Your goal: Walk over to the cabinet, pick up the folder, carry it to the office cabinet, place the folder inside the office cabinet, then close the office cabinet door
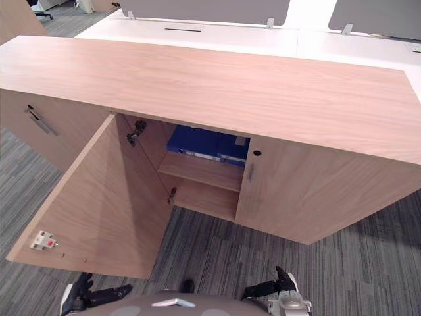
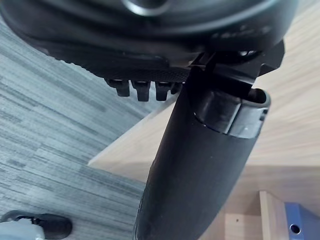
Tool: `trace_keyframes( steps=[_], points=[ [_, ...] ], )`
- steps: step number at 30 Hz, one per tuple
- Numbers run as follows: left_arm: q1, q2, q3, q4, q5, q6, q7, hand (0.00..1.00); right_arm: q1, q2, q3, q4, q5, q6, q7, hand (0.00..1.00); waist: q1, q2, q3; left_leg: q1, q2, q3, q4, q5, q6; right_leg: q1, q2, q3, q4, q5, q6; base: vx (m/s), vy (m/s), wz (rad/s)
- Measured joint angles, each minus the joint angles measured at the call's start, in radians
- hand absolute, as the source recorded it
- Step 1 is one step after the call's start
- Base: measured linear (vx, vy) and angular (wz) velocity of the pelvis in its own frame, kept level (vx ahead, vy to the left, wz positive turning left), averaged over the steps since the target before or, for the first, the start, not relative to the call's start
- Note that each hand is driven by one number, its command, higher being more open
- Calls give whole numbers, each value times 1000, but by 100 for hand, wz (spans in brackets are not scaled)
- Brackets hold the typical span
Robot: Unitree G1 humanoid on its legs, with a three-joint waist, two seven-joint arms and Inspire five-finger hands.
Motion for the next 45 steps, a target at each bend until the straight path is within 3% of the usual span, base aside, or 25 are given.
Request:
trace_keyframes(
  steps=[6, 10, 12, 15, 18, 21, 24, 31, 45],
  points=[
    [0, 41, -136, 60, 115, 23, -58, 100, 1, 6, 1, -22, 0, -2, 0, 100, -13, 9, 0, -1, 5, 40, 1, -1, -1, -16, 10, 41, -14, 18, -1, 3, 6, -18],
    [-32, 83, -245, 78, 208, 22, -134, 100, -5, 11, 1, -37, 0, -2, -1, 100, -55, 10, 0, 11, 14, 72, 1, -7, -4, -20, 20, 73, -18, 23, -9, -2, 4, -30],
    [-113, 139, -305, 100, 283, 22, -146, 100, -7, 15, 1, -42, 0, -3, -4, 100, -67, 10, -1, 18, 25, 112, 11, -21, -9, -28, 33, 108, -24, 30, -15, -3, 6, -50],
    [-190, 152, -319, 123, 349, 22, -147, 100, -8, 12, -1, -47, 1, -2, -7, 100, -106, 8, -2, 16, 34, 139, 16, -25, -6, -30, 45, 131, -54, 51, -24, 21, 11, -34],
    [-254, 162, -341, 123, 365, 21, -150, 100, 5, 1, -7, -35, 0, 0, -20, 100, -118, 10, -2, 19, 41, 153, 16, -30, -9, -30, 57, 141, -79, 68, -31, 66, 7, -17],
    [-353, 104, -345, 123, 344, -17, -137, 100, 19, 3, -32, -16, 1, 5, -23, 100, -121, 10, -2, 20, 42, 161, 16, -31, -11, -25, 58, 143, -93, 74, -33, 69, 13, -4],
    [-404, 60, -351, 143, 343, -17, -113, 100, 13, 8, -37, -16, 1, 3, -25, 100, -151, 11, -1, 29, 42, 178, 20, -39, -19, -14, 60, 155, -108, 82, -34, 22, 22, -12],
    [-528, 9, -348, 221, 291, -19, -32, 100, 20, 14, -37, -16, 3, 4, -43, 100, -177, 4, 5, 21, 50, 226, 61, -71, -17, -21, 66, 200, -126, 105, -36, -21, 15, -22],
    [-603, -28, -345, 252, 170, -17, 86, 100, 7, 28, -37, -16, 19, 4, -77, 100, -203, -9, 13, 27, 59, 252, 56, -75, -23, -32, 81, 222, -127, 110, -39, -2, -4, -6]
  ],
)
